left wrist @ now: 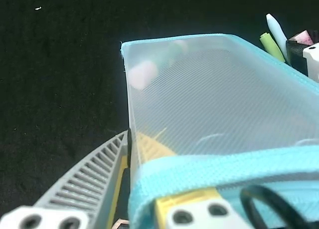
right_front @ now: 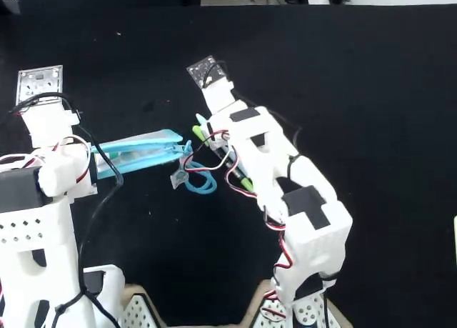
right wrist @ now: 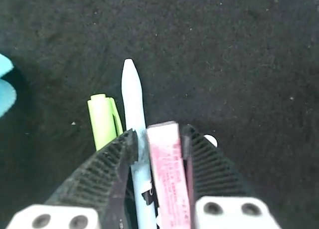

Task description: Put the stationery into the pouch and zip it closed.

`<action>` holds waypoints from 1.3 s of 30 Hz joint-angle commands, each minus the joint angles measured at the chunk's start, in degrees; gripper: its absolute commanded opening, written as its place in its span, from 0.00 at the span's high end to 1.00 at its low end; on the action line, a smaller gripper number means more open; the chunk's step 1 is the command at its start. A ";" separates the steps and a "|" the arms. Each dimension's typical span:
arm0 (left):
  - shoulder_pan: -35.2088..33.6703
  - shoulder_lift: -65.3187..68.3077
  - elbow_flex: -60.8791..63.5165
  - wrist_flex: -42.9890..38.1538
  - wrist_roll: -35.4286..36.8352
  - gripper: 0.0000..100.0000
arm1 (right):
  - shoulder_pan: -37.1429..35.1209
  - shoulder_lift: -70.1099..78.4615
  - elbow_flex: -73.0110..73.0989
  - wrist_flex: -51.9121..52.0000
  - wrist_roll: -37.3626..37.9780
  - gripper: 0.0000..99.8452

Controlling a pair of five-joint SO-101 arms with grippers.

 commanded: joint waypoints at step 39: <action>0.40 0.26 0.22 0.53 -0.09 0.97 | 4.40 2.59 -9.54 7.91 -2.46 0.99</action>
